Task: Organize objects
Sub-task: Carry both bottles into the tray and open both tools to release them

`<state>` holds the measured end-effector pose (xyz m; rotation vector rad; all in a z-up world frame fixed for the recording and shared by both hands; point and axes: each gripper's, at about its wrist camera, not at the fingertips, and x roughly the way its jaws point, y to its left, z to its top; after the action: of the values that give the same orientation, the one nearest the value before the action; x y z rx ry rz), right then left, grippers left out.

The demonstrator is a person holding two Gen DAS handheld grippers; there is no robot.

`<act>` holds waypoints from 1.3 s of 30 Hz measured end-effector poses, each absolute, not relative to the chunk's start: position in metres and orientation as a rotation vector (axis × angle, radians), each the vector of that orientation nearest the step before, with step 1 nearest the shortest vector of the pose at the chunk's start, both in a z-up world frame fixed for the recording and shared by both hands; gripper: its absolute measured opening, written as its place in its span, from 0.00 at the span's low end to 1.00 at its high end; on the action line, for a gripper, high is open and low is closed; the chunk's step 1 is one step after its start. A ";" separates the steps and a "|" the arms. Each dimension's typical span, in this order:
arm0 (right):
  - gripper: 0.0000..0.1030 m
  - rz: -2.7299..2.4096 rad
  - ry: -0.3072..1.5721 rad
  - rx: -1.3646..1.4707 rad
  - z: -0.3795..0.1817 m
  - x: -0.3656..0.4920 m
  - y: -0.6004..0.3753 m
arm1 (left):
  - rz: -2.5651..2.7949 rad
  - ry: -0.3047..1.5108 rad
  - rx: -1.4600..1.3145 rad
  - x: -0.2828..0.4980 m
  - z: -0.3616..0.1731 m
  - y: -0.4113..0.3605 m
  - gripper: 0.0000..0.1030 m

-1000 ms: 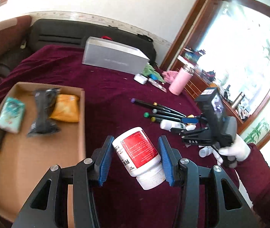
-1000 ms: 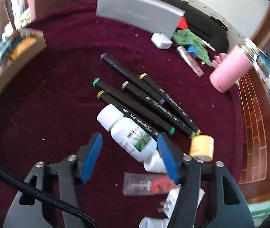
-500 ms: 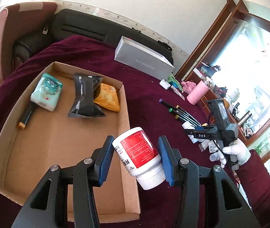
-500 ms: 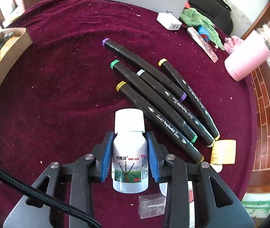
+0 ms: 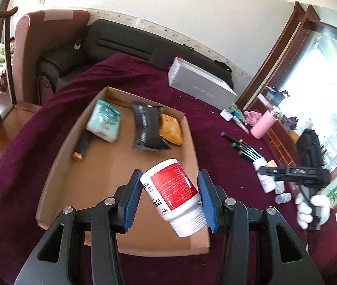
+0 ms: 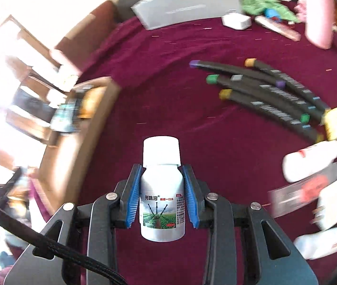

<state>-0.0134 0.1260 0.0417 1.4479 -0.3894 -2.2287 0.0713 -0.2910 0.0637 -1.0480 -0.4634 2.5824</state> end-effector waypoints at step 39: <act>0.34 -2.319 -0.255 1.378 0.043 -0.063 -0.083 | 2.511 -0.429 -1.464 -0.064 -0.001 -0.307 0.41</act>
<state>-0.0630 -0.0832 0.0430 1.3782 -0.2552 -2.3190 -0.0635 -0.3069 -0.0014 -1.4635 -0.4292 2.5114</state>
